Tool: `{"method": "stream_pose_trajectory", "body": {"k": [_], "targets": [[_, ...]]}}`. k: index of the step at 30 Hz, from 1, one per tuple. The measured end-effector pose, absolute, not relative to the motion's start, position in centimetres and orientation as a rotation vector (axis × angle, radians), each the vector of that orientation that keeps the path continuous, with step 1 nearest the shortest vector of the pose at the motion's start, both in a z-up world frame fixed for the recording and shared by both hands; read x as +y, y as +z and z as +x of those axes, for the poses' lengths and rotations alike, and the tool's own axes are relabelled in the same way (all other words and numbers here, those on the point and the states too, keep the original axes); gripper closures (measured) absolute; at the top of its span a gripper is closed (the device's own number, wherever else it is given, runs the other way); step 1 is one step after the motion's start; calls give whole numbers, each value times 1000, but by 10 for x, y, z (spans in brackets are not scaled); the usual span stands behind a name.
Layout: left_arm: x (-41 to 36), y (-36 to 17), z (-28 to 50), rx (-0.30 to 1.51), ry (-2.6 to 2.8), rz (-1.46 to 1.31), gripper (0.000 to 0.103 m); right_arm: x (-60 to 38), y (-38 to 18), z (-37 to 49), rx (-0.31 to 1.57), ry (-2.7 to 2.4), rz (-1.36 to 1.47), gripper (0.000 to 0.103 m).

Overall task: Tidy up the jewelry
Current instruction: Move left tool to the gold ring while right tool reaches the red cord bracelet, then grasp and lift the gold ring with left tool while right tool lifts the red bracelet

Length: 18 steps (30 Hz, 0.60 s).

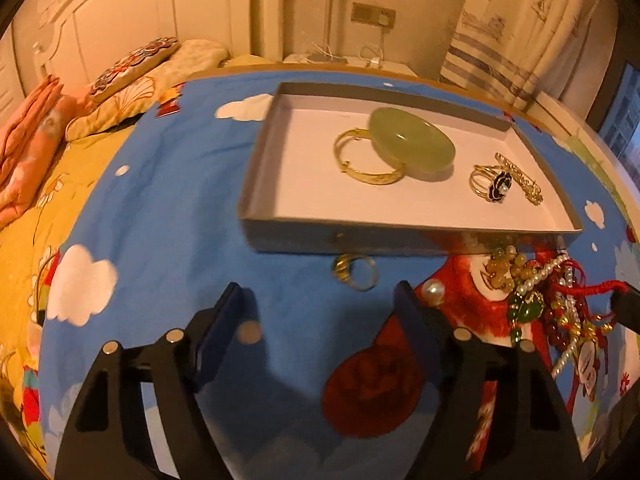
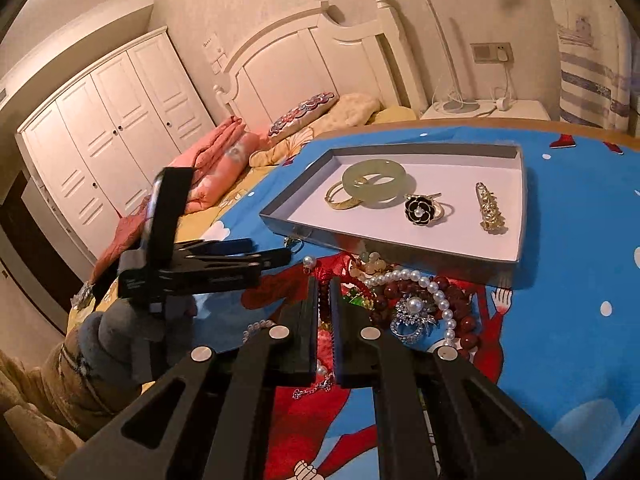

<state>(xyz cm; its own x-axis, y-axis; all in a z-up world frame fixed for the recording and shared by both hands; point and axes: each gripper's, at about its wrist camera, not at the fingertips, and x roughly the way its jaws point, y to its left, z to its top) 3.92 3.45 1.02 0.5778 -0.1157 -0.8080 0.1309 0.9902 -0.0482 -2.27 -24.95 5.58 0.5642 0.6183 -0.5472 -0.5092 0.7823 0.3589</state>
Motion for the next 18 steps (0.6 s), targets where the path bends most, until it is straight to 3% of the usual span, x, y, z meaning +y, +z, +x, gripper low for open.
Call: {"method": "stream_pose_trajectory", "body": {"k": [8,14,18], "targets": [[15,8,51,923,-144,88,40,-258,53,-21,705,664,197,96],[13,9,45,898,-168,93,76,-260,52,-22,701,666,208,96],[21,9,43,893,-186,50,79,-263,53,-22,694,662,206,96]]}}
